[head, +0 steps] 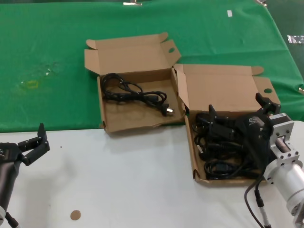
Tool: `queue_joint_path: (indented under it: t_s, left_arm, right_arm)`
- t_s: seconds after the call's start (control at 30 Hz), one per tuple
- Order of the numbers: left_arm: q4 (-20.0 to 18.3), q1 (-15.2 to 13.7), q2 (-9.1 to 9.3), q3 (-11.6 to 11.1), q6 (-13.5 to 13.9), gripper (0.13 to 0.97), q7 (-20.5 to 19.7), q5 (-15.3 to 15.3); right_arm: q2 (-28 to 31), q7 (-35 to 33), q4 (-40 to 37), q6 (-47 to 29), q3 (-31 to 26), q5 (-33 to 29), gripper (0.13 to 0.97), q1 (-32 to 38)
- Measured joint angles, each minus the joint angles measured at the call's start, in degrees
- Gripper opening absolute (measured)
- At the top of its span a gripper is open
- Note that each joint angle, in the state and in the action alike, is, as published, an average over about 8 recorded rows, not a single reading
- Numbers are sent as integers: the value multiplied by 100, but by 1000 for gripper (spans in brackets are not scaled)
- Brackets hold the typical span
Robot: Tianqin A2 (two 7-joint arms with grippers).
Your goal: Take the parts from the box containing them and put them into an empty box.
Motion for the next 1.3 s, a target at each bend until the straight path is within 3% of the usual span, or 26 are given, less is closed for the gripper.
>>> queue_joint_path:
  t_s: [1.3]
  left_arm:
    - [0, 0, 0, 0, 0, 966, 0, 0]
  right_arm:
    - [0, 0, 0, 0, 0, 0, 966, 0]
